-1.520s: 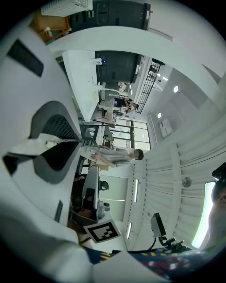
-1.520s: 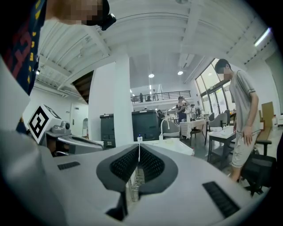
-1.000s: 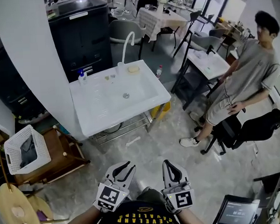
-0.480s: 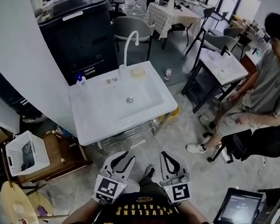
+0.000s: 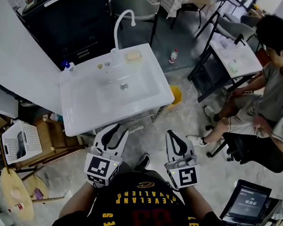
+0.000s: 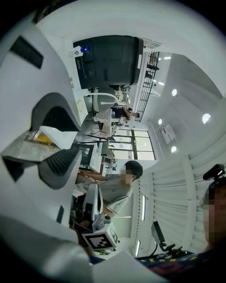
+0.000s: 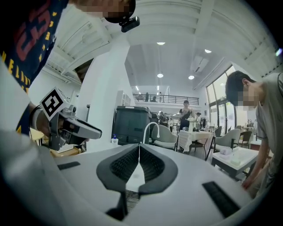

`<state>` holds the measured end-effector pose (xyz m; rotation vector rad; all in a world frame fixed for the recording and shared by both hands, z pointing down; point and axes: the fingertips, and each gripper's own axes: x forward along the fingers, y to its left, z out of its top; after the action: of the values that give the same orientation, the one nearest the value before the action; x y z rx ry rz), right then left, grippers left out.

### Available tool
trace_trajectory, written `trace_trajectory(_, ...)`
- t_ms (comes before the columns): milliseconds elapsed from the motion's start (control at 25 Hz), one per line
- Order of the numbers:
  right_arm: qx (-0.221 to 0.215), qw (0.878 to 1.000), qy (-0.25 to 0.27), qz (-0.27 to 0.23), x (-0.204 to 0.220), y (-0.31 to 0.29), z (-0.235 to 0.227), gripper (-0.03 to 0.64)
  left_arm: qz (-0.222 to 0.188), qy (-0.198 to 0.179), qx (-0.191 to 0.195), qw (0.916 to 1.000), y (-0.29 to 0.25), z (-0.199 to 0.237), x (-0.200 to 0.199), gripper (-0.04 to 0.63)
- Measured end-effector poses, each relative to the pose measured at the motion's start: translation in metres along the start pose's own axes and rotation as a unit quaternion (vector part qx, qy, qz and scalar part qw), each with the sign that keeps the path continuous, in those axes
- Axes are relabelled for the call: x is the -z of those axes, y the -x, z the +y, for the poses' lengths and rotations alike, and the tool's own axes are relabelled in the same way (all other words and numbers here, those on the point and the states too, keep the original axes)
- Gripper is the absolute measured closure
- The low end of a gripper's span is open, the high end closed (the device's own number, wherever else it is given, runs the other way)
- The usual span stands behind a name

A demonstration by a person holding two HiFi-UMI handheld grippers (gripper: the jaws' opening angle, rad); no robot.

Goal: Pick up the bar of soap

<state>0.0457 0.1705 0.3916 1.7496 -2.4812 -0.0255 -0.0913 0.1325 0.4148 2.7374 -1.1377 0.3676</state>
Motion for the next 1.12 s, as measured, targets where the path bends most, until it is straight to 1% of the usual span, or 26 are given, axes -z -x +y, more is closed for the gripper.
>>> trace_trajectory(120,-0.001,1.000,-0.008,-0.002,0.002,-0.012,-0.021,0.600,0.006,0.004,-0.002,1.0000,-0.022,-0.001,-0.004,0.476)
trace_trajectory(240,-0.005,1.000,-0.013,0.000,0.006,-0.025,-0.034,0.600,0.014,0.001,0.004,0.9999,-0.043,-0.001,-0.006,0.476)
trace_trajectory(400,-0.003,1.000,-0.018,0.008,0.010,-0.043,-0.052,0.600,0.016,-0.022,0.012,0.9996,-0.072,0.004,-0.014,0.473)
trace_trajectory(560,0.000,1.000,-0.011,0.009,0.016,-0.067,-0.073,0.600,0.014,-0.049,0.017,0.9985,-0.109,0.019,-0.022,0.460)
trace_trajectory(760,0.003,1.000,-0.007,0.020,0.017,-0.114,-0.090,0.600,0.021,-0.083,0.018,0.9962,-0.158,0.060,-0.030,0.436)
trace_trajectory(1000,0.002,0.999,-0.004,0.035,0.013,-0.185,-0.104,0.600,0.062,-0.119,0.023,0.9906,-0.227,0.125,-0.029,0.393)
trace_trajectory(1120,0.004,0.999,-0.006,0.052,0.017,-0.218,-0.110,0.600,0.077,-0.149,0.024,0.9856,-0.263,0.153,-0.028,0.390)
